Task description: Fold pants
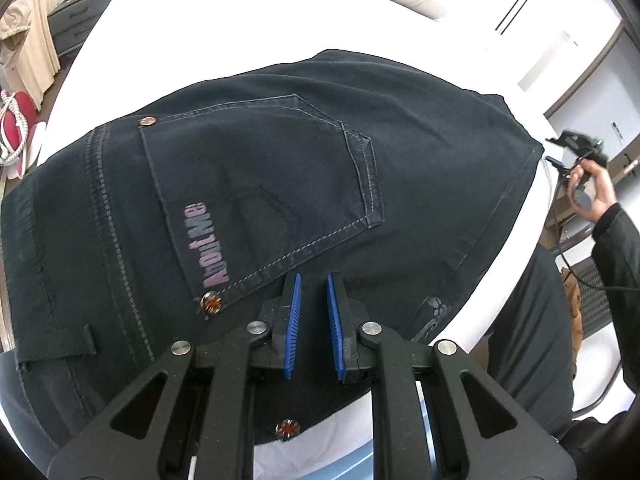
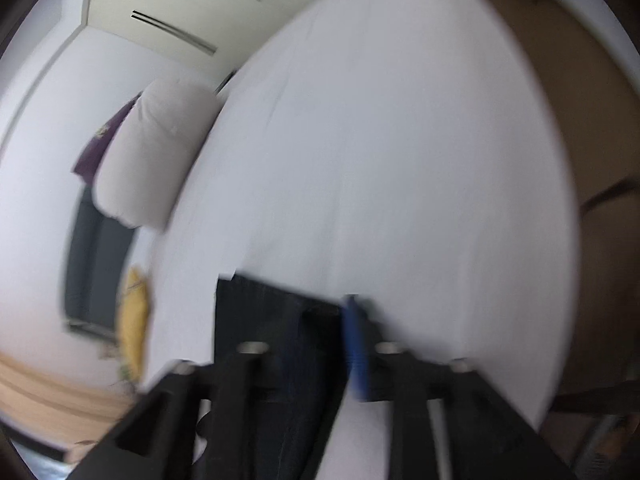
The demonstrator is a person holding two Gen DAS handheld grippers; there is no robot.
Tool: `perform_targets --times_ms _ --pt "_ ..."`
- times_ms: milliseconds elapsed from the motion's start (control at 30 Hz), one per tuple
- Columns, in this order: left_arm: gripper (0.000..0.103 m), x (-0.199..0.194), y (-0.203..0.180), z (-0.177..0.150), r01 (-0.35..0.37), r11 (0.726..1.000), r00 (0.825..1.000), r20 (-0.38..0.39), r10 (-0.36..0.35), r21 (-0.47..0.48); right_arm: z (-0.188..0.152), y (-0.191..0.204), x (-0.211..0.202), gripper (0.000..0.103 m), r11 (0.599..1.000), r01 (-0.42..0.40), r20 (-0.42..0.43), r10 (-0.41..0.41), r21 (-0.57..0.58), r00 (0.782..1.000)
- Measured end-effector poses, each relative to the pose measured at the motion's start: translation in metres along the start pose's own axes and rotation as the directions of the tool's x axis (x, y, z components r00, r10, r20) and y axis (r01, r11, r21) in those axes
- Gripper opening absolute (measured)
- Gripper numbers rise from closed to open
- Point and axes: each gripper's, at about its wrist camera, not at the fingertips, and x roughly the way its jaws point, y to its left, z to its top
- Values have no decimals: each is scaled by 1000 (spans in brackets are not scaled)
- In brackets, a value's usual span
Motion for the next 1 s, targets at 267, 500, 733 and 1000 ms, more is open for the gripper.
perform_targets --times_ms 267,500,733,1000 --pt "13 -8 2 -6 -4 1000 1000 5 4 -14 -98 160 52 33 871 -360 -528 144 -334 837" --pt "13 -4 1 -4 4 999 1000 -2 -4 -34 -114 153 172 0 948 -231 -632 41 -221 774" --pt "13 3 -8 -1 -19 1000 1000 -3 19 -21 -33 159 135 10 951 -45 -171 -9 -307 985" --pt "13 3 -14 -5 -26 1000 1000 11 26 -18 -110 157 102 38 865 -363 -537 135 -346 833"
